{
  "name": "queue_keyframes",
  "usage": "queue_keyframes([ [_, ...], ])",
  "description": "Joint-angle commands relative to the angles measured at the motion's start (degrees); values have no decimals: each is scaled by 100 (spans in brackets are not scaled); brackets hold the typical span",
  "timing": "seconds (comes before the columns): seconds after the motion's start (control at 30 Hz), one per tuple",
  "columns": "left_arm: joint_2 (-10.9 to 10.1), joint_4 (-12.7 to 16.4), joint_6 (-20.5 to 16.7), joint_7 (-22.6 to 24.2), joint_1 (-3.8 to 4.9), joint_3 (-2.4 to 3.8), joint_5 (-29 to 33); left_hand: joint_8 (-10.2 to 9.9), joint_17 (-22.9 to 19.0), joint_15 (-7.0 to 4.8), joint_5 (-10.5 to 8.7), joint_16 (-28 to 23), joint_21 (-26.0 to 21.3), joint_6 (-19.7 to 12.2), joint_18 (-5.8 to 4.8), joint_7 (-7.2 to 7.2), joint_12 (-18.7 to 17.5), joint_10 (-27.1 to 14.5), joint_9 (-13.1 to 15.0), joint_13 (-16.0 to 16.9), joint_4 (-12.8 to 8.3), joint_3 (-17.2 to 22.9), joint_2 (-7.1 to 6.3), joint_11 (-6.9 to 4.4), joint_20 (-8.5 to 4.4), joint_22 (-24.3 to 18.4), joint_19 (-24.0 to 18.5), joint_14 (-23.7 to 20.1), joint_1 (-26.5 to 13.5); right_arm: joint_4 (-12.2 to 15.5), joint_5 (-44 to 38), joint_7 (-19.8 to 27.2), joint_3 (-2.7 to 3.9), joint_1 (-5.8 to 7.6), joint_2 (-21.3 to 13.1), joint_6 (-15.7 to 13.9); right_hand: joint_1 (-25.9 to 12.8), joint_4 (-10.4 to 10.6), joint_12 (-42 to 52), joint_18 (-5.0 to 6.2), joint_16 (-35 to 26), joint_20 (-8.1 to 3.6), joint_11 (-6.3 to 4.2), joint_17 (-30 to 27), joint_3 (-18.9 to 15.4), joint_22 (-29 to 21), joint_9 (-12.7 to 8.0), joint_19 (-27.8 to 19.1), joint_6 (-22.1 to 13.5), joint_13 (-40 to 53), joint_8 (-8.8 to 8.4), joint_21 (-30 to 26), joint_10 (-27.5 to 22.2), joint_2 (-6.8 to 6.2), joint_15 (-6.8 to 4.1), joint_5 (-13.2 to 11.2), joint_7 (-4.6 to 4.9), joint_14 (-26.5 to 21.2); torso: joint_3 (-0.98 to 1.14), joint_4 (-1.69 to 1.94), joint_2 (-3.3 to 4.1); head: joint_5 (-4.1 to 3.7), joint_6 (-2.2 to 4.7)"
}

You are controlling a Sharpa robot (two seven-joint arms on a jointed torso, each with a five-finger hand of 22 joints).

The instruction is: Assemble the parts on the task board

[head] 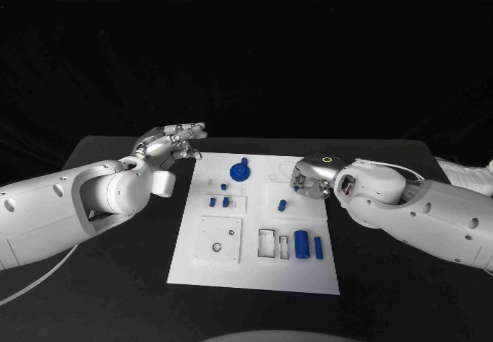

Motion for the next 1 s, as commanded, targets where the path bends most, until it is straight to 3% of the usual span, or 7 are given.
queue_keyframes([
  [0.03, -3, 15, 4, 45, 2, 3, 29, -1, -5, -6, 19, -31, -40, -12, 104, 33, 11, -51, -10, 5, -5, -42, -7, 9, -20, -10, -17, -31, -40, 53, -221, -116, -11, -22, -1, -144, -19, -4, -40, 29, 28, -32, 3, 349, 43, 10, 9, 13, 46, -7, 7, 23, 49, 32, -31, -34, 5, 383, 0, 2, -2, 0, -1],
  [0.53, -10, -8, -8, 13, 2, 3, 29, -12, -55, 16, 23, -37, -64, -64, 99, 71, 40, -134, -12, -1, -16, -74, -11, 40, -7, -29, -10, -56, -46, 292, -174, -124, 14, -20, -156, -464, -81, -21, -64, 27, 34, -38, 5, 351, 113, 20, 13, 18, 56, -19, -2, 31, 61, 30, -30, -50, 5, 384, 1, -4, -4, 2, -11],
  [0.77, -15, -21, -15, 4, 2, 3, 29, -13, -71, 26, 24, -36, -74, -86, 98, 86, 54, -169, -13, -3, -20, -89, -12, 53, 1, -38, -9, -66, -48, 517, -107, -147, 63, -2, -324, -502, -99, -25, -70, 27, 38, -39, 4, 356, 127, 24, 15, 20, 60, -22, -4, 35, 64, 24, -30, -55, 4, 385, 2, -6, -6, 8, -14],
  [1.0, -25, -23, -19, 5, 2, 3, 29, -15, -88, 35, 25, -37, -83, -109, 97, 99, 68, -200, -13, -4, -22, -103, -12, 64, 7, -45, -8, -76, -52, 968, -62, -175, 161, 15, -502, -600, -112, -29, -75, 25, 42, -39, 4, 359, 138, 33, 16, 23, 63, -24, -5, 40, 67, 17, -30, -57, 3, 386, 3, -11, -3, 36, -8],
])
